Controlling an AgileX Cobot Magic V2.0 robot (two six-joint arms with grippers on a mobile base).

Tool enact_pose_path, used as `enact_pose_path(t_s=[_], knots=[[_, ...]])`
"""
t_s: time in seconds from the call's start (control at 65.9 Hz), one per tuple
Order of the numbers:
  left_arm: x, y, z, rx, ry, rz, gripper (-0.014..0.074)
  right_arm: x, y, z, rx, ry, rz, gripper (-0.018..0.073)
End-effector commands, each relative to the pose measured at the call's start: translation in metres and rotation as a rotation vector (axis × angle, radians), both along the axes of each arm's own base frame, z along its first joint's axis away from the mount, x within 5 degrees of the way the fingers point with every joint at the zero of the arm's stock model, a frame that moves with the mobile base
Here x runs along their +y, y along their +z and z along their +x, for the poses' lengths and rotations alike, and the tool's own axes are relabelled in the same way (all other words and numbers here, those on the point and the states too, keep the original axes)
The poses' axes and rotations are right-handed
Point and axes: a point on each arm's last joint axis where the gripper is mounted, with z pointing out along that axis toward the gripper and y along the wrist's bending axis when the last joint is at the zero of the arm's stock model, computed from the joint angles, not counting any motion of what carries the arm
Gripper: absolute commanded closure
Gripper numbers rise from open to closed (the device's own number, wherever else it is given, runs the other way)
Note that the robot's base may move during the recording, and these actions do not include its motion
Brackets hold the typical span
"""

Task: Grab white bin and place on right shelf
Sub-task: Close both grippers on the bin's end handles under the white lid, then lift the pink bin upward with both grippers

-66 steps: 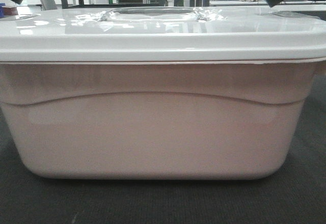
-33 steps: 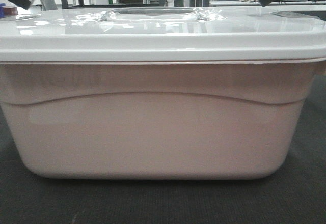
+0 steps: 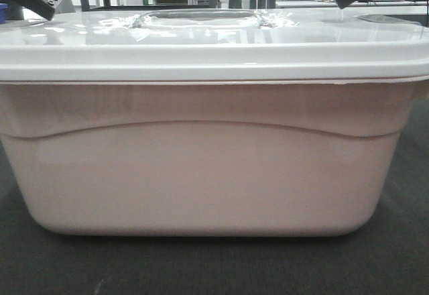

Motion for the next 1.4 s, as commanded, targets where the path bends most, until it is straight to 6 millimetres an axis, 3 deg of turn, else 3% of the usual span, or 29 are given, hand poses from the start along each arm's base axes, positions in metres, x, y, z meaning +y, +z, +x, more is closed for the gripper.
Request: enact_pose_path(t_s=[0.0,0.44,0.728,0.986,1.214,1.38], knots=[[-0.0081,0.0214,-0.0095,-0.015,-0.077,-0.108,0.0228,0.0075,0.0234,-0.0127,-0.019,0.096,0.114,-0.0064],[-0.0081,0.0214,-0.0095,-0.017,-0.078,-0.107,0.0230,0.0075,0.0234,-0.0127,-0.019,0.097,0.114,-0.0058],[-0.0081,0.0214,-0.0095,-0.017,-0.078,-0.107,0.0230,0.0075,0.0234,-0.0127,-0.019,0.096,0.114,0.0147],[-0.0097,0.0215,-0.0101,-0.017,-0.086,-0.108,0.0232,0.0076,0.0234,-0.0127,-0.019,0.096,0.115,0.0149],[-0.0135,0.0215,-0.0110,-0.023,-0.105,-0.107,0.0358,0.0076,0.0234,-0.0127,-0.019,0.096,0.115,0.0149],[-0.0134,0.0213,-0.0107,-0.025,-0.102,-0.104,0.0372,0.0076,0.0234,-0.0127,-0.019,0.096,0.115,0.0149]])
